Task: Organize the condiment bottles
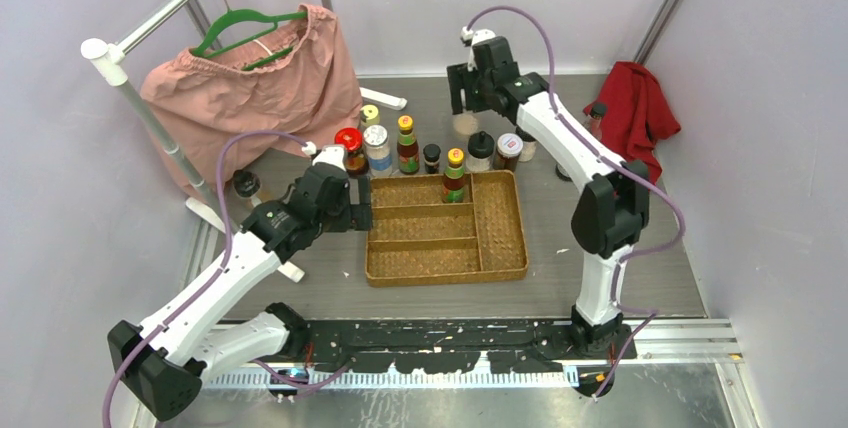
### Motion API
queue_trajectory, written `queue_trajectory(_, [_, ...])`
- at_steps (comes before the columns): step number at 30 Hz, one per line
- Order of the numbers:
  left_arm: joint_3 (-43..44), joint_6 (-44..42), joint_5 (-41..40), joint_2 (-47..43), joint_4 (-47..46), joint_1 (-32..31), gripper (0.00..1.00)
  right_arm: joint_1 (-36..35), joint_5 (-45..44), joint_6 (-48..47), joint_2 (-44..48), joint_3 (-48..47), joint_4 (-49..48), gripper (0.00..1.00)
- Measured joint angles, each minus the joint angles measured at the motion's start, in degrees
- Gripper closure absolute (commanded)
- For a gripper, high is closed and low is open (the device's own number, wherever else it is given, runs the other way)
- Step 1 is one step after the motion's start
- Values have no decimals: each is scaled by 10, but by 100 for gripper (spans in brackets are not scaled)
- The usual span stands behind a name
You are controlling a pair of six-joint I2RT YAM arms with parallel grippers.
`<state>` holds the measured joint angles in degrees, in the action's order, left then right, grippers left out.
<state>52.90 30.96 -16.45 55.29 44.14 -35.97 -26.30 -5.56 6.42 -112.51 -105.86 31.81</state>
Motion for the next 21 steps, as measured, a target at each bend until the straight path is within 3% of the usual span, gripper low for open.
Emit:
queue_trajectory(15, [-12,0,7,12,-12,0,2,-2,-47,-17,246,-17,63,49])
queue_trajectory(21, [-12,0,11,38,-26,0,2,-7,-59,3,358,95,92,49])
